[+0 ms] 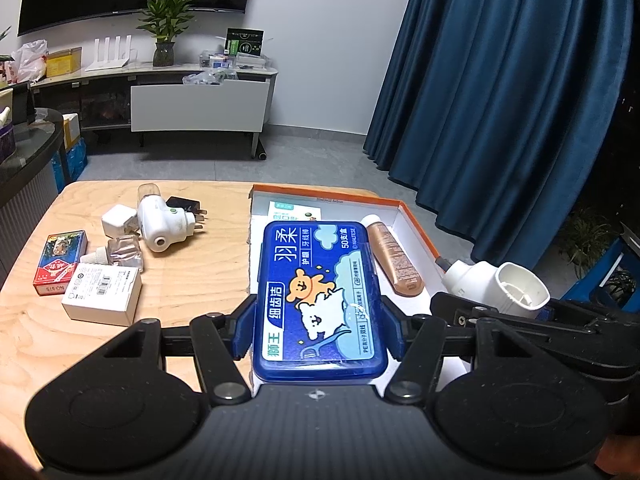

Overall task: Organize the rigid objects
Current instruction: 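Carry blue case with left tool while right tool carries white cup over white box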

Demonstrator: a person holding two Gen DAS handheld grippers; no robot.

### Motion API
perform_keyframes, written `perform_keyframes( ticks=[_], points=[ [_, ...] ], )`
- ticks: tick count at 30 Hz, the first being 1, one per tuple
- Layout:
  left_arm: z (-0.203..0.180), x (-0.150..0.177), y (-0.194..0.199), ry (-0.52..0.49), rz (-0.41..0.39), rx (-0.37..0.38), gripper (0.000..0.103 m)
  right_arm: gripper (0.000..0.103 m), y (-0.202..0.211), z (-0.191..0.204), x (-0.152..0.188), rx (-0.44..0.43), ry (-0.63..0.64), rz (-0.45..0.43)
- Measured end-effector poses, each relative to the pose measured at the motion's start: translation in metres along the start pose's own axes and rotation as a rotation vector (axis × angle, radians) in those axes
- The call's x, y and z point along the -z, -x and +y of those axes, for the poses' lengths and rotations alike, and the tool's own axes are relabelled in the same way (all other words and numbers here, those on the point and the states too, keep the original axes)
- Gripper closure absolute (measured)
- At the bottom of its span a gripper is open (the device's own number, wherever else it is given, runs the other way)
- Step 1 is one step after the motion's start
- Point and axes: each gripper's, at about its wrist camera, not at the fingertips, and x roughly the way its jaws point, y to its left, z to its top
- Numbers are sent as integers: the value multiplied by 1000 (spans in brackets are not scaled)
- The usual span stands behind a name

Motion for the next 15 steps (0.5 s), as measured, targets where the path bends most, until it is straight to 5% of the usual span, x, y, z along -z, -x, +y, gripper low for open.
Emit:
perform_keyframes(
  ticks=[15],
  points=[
    [3, 0, -6, 13, 22, -4, 41, 38, -16, 0, 0, -5, 1, 34]
  ],
)
